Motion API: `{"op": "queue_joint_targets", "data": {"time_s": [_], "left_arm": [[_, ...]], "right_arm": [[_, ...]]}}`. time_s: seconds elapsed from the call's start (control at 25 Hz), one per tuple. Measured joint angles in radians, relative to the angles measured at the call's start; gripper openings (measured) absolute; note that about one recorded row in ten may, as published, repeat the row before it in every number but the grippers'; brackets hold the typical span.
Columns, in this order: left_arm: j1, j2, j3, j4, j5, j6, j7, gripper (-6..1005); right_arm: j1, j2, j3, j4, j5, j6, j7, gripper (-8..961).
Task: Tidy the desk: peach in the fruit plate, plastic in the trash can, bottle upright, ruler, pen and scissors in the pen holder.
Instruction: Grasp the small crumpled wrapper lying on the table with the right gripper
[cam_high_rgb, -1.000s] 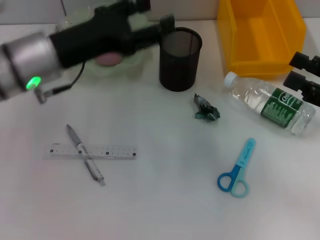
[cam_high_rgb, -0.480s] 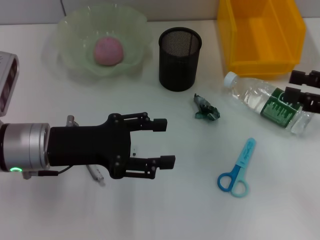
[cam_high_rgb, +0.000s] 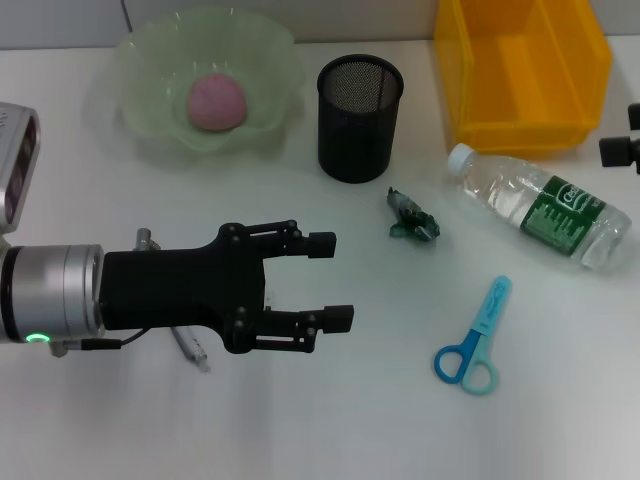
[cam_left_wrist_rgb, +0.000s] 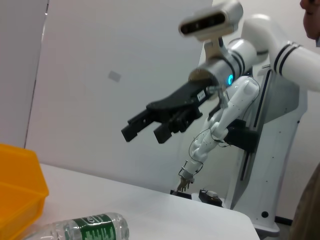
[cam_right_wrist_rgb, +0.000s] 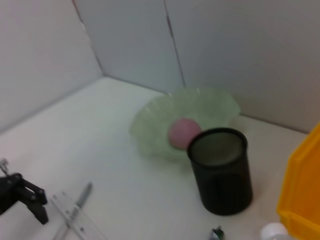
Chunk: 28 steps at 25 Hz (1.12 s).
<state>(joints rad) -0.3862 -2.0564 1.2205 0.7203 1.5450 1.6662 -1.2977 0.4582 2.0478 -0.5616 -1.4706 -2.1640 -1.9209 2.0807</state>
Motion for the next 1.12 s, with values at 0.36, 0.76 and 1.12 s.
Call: {"op": "queue_joint_targets", "data": {"time_s": [0.36,0.76,1.12], "left_arm": [[0.008,-0.003,-0.001,-0.002,0.001,-0.003,0.005,804],[0.020,-0.007,-0.001,-0.005,0.001,0.004,0.027,804],[0.024,-0.010,0.003,-0.012,0.001,0.005,0.028,804]], "right_arm": [[0.106,-0.023,-0.148,-0.083,-0.110,-0.001,0.234,789],[0.382,-0.035,-0.347,0.244,-0.414,0.141,0.441,789],[0.479,0.013,-0.489,0.465,-0.508,0.357,0.481,788]]}}
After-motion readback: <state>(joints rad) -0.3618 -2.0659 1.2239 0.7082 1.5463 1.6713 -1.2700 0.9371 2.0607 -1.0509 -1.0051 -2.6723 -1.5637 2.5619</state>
